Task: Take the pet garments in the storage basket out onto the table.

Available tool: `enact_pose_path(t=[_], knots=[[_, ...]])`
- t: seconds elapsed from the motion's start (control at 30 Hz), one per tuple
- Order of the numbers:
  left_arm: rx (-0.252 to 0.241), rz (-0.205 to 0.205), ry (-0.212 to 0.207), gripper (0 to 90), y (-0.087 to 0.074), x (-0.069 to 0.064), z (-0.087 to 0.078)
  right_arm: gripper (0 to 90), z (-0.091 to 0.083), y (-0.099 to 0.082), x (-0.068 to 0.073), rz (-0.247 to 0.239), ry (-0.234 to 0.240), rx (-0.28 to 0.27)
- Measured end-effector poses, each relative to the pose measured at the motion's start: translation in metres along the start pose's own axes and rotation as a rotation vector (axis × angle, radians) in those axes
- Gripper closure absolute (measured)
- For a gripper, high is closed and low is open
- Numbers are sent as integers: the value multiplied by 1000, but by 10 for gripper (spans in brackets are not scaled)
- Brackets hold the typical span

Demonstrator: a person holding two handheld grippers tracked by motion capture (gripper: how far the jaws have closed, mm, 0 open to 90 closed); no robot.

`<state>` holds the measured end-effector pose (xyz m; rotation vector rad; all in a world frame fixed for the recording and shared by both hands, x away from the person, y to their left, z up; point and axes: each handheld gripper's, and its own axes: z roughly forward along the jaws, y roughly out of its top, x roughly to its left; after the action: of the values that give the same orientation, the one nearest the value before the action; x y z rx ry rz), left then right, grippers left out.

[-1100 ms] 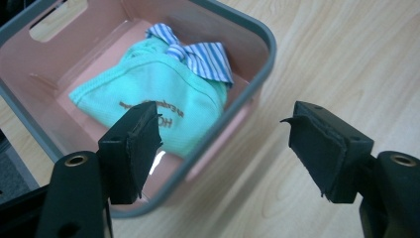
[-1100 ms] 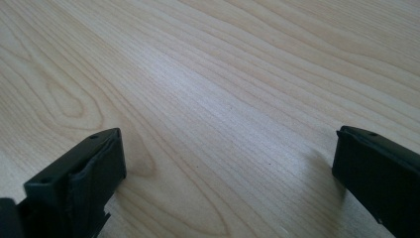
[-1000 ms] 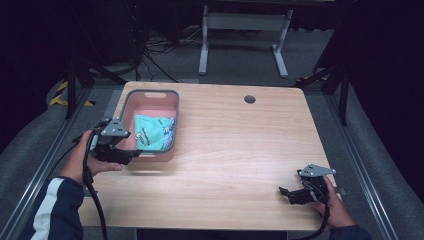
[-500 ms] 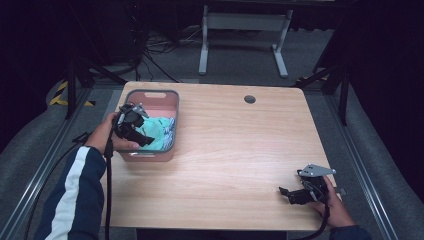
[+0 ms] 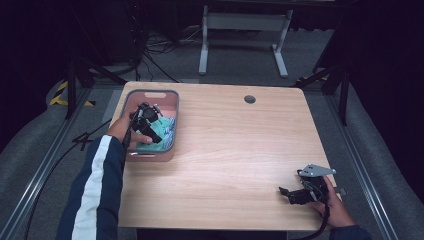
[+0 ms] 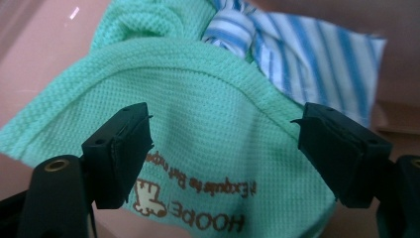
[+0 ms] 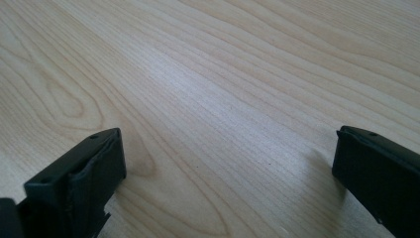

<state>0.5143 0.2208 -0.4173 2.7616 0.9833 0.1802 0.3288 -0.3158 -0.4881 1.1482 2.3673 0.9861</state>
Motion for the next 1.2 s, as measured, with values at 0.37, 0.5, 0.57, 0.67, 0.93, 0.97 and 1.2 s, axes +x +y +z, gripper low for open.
enact_pose_path(t=[0.37, 0.5, 0.57, 0.67, 0.93, 0.97, 1.2], knots=[[56, -91, -26, 148, 0, 10, 24, 3, 0, 0, 0, -1, 4, 0], [69, -100, -29, 153, 1, 9, 24, 3, 0, 0, 0, -2, 4, 0], [71, -107, -34, 160, 1, 10, 24, 3, 0, 0, 0, -2, 4, 0], [67, -112, -40, 205, 1, 9, 24, 3, 0, 0, 0, -2, 4, 0], [-8, -149, -22, 581, -1, 2, 18, 3, 0, 0, 0, -2, 4, 0], [-11, -150, -14, 638, -1, 2, 18, 3, 0, 0, 0, -2, 4, 0], [14, -138, 35, 761, 5, -4, 16, 3, 0, 0, 0, -2, 5, 0]])
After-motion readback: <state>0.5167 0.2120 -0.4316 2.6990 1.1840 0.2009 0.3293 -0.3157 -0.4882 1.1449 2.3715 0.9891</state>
